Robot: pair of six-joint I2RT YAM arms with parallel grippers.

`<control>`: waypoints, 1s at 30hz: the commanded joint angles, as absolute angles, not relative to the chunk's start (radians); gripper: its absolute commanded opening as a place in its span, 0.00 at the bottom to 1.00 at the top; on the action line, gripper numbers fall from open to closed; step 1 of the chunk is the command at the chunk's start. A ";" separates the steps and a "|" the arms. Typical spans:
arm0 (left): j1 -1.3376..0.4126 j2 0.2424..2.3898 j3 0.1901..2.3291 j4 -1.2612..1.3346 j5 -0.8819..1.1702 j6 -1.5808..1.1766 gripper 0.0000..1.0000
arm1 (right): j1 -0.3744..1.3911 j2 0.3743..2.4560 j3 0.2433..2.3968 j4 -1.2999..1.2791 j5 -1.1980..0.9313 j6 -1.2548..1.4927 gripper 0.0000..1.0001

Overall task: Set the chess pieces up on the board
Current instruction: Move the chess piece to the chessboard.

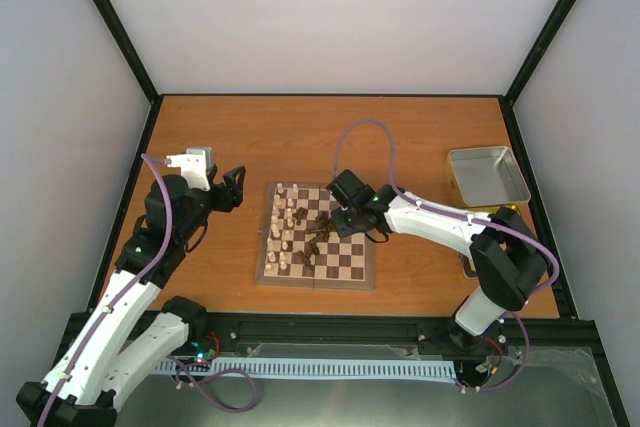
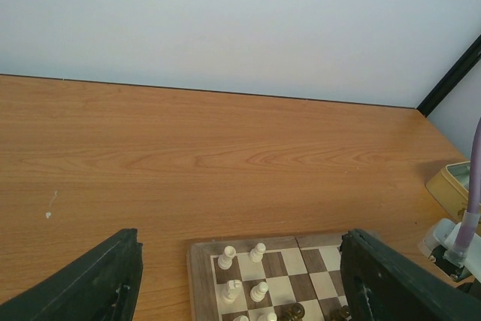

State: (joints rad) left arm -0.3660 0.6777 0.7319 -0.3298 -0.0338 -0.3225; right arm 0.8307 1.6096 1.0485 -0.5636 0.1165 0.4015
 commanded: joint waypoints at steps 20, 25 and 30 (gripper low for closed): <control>-0.371 0.670 0.736 -0.314 -0.034 -0.323 0.73 | 0.831 1.569 1.037 -0.560 0.088 0.423 0.12; -0.371 0.669 0.734 -0.312 -0.034 -0.328 0.73 | 0.831 1.556 1.018 -0.559 0.086 0.429 0.12; -0.371 0.671 0.733 -0.312 -0.037 -0.328 0.73 | 0.831 1.544 1.007 -0.558 0.096 0.431 0.12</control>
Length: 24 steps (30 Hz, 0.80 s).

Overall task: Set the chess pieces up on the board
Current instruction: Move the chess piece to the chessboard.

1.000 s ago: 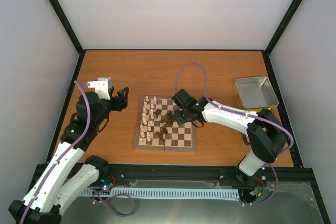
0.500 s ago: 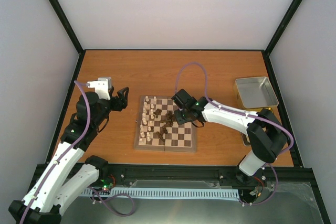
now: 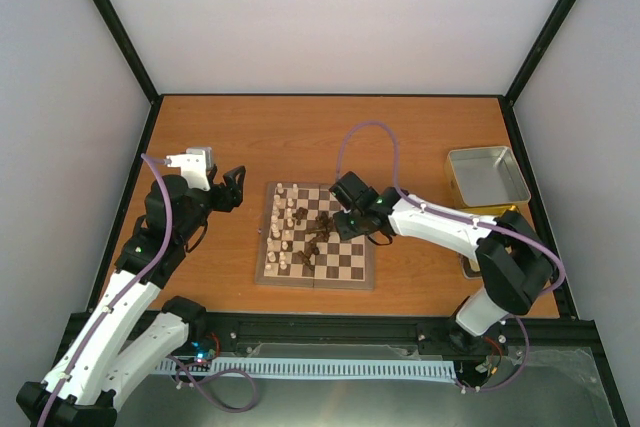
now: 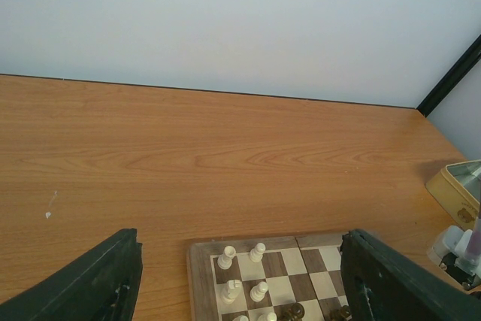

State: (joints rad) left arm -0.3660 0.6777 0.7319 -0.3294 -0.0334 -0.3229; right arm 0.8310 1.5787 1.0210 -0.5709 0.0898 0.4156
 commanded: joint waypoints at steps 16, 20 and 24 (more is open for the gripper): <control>-0.371 0.781 0.754 -0.154 -0.147 -0.351 0.74 | 0.831 1.503 0.976 -0.510 0.021 0.388 0.12; -0.371 0.810 0.748 -0.093 -0.186 -0.352 0.74 | 0.831 1.502 0.987 -0.507 0.046 0.386 0.12; -0.371 0.824 0.743 -0.057 -0.211 -0.348 0.74 | 0.830 1.506 0.992 -0.509 0.086 0.385 0.11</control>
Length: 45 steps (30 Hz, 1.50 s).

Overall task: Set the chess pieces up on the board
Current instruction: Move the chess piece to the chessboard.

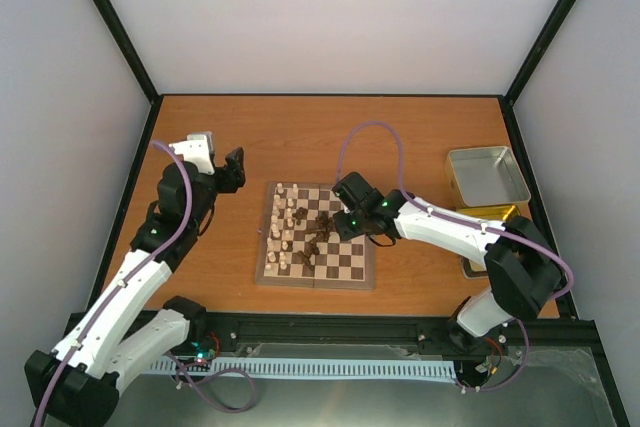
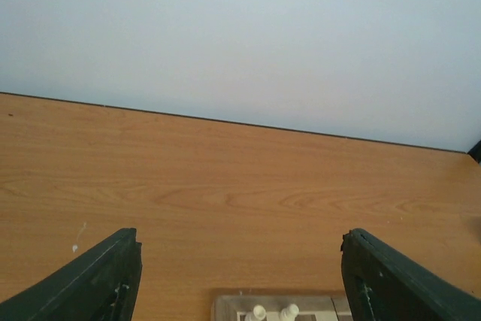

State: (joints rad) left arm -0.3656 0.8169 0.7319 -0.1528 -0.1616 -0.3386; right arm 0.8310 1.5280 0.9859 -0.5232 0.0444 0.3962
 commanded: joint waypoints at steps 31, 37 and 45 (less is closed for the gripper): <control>-0.371 0.856 0.731 -0.041 -0.192 -0.347 0.75 | 0.821 1.478 0.945 -0.540 0.008 0.399 0.11; -0.371 0.854 0.731 -0.041 -0.192 -0.349 0.77 | 0.821 1.465 0.933 -0.556 -0.003 0.390 0.12; -0.371 0.852 0.730 -0.040 -0.190 -0.351 0.77 | 0.821 1.474 0.931 -0.559 -0.012 0.382 0.16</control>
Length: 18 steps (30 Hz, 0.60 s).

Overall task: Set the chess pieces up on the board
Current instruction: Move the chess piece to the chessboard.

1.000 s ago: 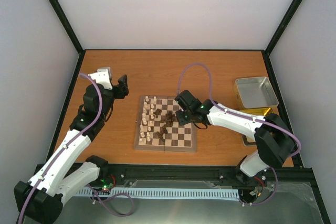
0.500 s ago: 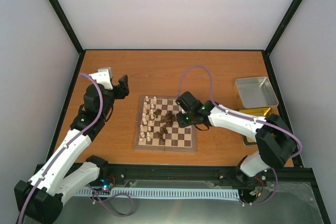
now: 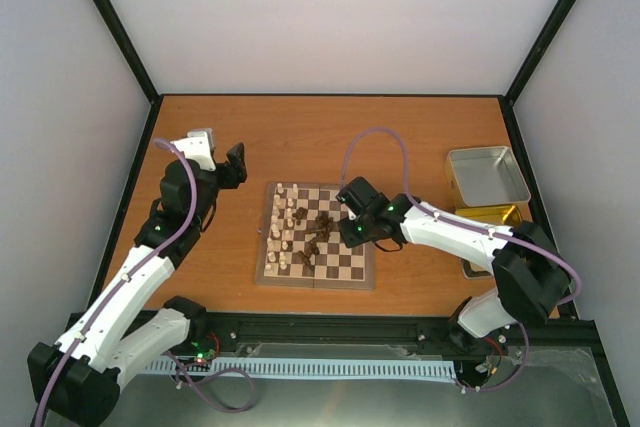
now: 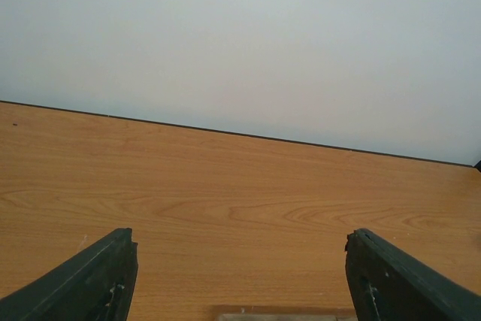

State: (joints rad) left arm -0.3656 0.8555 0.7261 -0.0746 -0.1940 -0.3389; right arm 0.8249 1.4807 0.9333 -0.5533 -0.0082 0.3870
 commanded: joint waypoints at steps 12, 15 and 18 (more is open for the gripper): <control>-0.371 0.837 0.730 -0.045 -0.192 -0.352 0.77 | 0.821 1.490 0.974 -0.592 -0.004 0.440 0.35; -0.371 0.828 0.727 -0.047 -0.194 -0.353 0.77 | 0.821 1.502 0.988 -0.602 -0.003 0.472 0.36; -0.371 0.821 0.724 -0.047 -0.193 -0.354 0.77 | 0.821 1.520 0.997 -0.592 -0.010 0.482 0.37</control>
State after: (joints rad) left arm -0.3656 0.8417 0.7261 -0.0750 -0.1940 -0.3408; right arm 0.8249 1.4948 0.9649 -0.5888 -0.0124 0.4438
